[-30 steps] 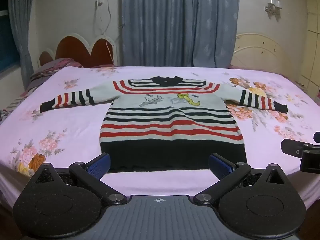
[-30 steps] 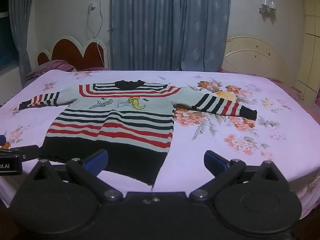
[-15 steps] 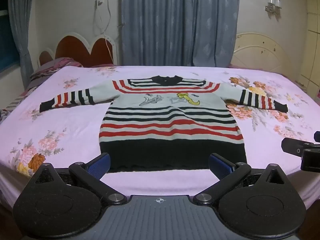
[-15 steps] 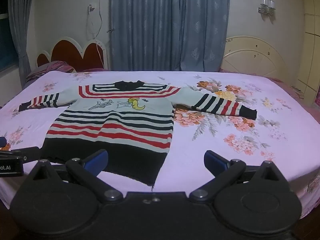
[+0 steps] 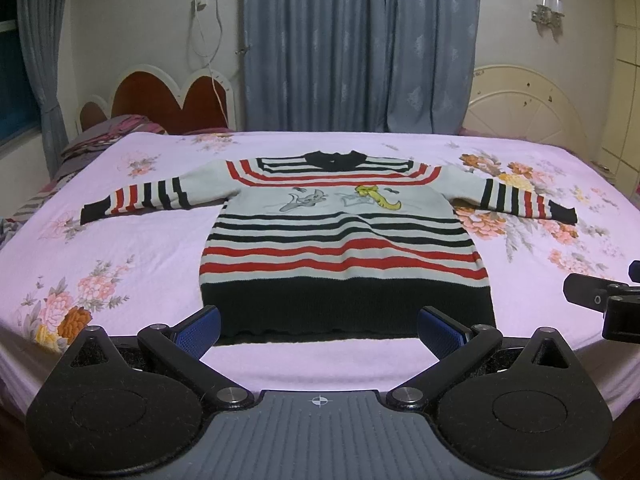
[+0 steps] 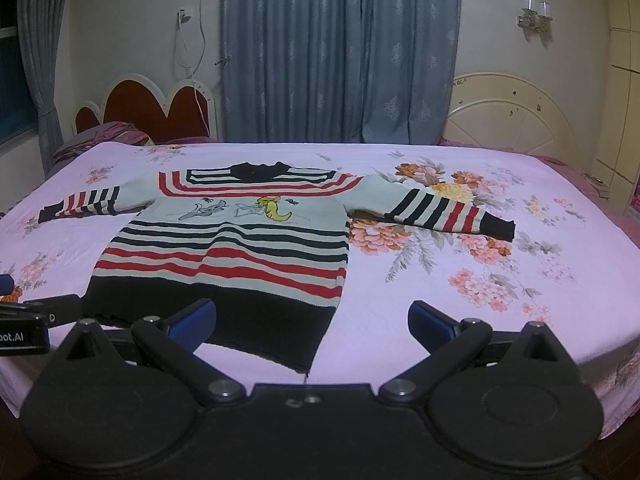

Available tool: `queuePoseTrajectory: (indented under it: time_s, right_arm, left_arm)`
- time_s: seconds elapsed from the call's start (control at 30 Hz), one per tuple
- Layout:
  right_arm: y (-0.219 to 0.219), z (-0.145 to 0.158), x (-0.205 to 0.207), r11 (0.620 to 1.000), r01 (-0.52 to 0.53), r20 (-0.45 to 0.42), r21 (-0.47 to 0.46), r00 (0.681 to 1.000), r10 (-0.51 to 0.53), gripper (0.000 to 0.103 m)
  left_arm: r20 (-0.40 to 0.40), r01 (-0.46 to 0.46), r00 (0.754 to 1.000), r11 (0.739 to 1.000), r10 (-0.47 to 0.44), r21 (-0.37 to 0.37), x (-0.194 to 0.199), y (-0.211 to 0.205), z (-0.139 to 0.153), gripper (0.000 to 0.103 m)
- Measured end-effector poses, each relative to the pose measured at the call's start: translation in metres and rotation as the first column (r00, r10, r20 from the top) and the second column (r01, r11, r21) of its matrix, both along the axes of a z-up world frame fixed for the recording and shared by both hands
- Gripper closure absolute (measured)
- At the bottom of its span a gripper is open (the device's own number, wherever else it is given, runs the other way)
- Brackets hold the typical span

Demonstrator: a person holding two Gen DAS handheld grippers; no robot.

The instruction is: Fold small clothes

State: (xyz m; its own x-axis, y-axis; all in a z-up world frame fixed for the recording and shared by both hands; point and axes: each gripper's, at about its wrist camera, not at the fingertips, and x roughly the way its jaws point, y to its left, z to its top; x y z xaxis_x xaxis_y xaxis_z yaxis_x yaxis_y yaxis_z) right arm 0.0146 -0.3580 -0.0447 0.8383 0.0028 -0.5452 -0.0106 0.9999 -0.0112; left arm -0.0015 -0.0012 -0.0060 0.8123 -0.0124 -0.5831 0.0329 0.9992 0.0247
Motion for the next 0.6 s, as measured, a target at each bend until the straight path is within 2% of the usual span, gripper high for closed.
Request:
queuePoseTrajectory:
  time_s: [0.6]
  right_arm:
    - [0.0027,0.0012,-0.0002,1.0,-0.001,0.002,-0.001,1.0,0.001,0.001]
  left_arm:
    - [0.001,-0.001,1.0,1.0,0.001,-0.001,0.0006,0.0001,0.0017,0.0]
